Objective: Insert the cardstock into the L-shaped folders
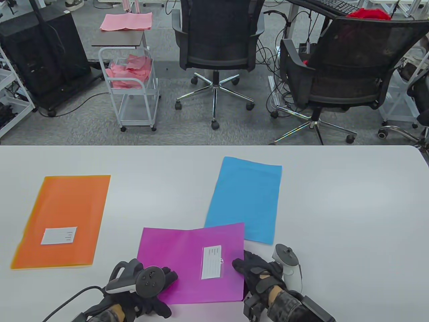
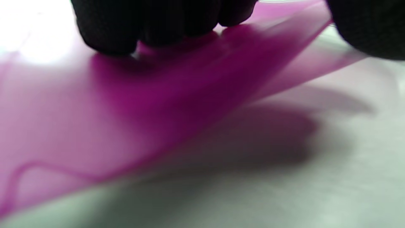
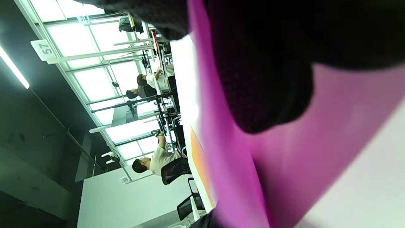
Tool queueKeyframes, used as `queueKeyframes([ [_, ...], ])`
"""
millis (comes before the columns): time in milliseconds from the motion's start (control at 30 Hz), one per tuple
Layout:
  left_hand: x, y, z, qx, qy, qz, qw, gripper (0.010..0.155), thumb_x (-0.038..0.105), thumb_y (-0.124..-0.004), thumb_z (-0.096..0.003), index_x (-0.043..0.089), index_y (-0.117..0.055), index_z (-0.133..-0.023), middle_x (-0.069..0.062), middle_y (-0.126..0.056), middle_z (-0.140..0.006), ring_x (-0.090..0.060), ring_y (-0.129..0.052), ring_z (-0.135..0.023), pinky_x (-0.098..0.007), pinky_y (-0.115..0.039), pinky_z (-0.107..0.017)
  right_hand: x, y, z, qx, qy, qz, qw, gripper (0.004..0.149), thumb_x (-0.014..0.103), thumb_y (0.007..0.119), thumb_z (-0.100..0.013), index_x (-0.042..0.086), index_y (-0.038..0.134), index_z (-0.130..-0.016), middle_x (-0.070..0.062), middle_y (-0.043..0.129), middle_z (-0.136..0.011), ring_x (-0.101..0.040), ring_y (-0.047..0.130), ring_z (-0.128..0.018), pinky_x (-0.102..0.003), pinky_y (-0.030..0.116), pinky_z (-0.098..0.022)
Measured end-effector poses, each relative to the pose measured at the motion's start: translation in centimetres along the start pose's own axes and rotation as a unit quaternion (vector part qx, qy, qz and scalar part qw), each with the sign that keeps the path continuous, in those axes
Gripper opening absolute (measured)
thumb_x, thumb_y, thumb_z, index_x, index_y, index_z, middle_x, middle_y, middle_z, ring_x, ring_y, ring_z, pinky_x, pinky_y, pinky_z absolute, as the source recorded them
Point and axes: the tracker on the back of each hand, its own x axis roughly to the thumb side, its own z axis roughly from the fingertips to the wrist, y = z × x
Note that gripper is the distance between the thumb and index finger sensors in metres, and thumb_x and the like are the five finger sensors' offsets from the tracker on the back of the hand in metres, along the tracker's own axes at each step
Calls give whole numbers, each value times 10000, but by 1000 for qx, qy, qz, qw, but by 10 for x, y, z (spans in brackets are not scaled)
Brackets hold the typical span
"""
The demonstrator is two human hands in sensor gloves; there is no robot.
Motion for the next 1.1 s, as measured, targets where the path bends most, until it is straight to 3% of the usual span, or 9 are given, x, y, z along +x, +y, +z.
queueKeyframes([
  [233,-5,0,0,9,1,8,1000,1001,754,-824,-125,250,-673,-976,-55,-781,-962,-311,-900,-820,-444,-902,-515,-1,-2,-1,3,11,-1,1000,551,303,714,-465,25,474,-876,-241,877,-620,-211,1022,-185,-267,914,-39],
  [367,-5,0,0,8,3,4,1000,970,752,-824,-145,264,-683,-971,-39,-790,-958,-297,-902,-816,-436,-902,-516,-3,-4,-1,6,22,-6,1000,551,308,710,-468,23,472,-876,-235,881,-615,-209,1022,-185,-262,915,-39],
  [467,-6,1,1,-2,8,18,1000,834,730,-819,-297,269,-676,-977,-33,-779,-970,-296,-883,-834,-440,-886,-535,-2,-4,0,3,27,10,1000,552,306,709,-467,23,471,-877,-240,876,-619,-217,1018,-187,-272,910,-42],
  [533,-7,1,1,12,18,34,999,690,653,-740,-426,252,-671,-983,-35,-797,-963,-298,-891,-827,-450,-885,-527,-2,-6,-1,2,30,32,999,556,315,705,-469,28,465,-881,-222,876,-624,-219,1012,-196,-277,903,-51],
  [667,-4,2,-2,16,31,39,999,572,537,-681,-469,260,-695,-970,-48,-833,-933,-326,-909,-785,-469,-898,-492,-1,-10,-1,8,32,50,998,650,401,710,-483,-6,416,-895,-242,855,-627,-238,997,-207,-302,887,-60],
  [767,-9,2,-1,11,44,85,995,508,504,-655,-482,272,-768,-920,-51,-823,-944,-331,-882,-808,-482,-870,-516,9,-19,3,-14,38,107,993,785,552,673,-468,-57,400,-882,-298,819,-641,-285,984,-211,-339,872,-62],
  [867,-20,1,2,12,54,150,987,500,492,-646,-489,269,-762,-922,-39,-821,-956,-319,-856,-834,-486,-830,-542,32,-36,12,-123,29,241,962,746,525,692,-450,-36,456,-881,-331,799,-655,-341,966,-218,-390,850,-69],
  [967,-26,1,3,8,55,183,982,501,493,-648,-492,266,-764,-923,-26,-826,-960,-307,-854,-842,-481,-816,-556,48,-49,21,-229,25,389,892,678,468,732,-435,27,495,-893,-308,760,-729,-356,950,-267,-408,839,-111],
  [1100,-27,2,3,-8,46,179,983,505,499,-650,-497,271,-754,-935,-24,-813,-976,-308,-840,-860,-483,-809,-571,62,-56,9,-288,38,500,816,707,422,791,-397,170,432,-952,-270,543,-919,-427,847,-515,-438,803,-224],
])
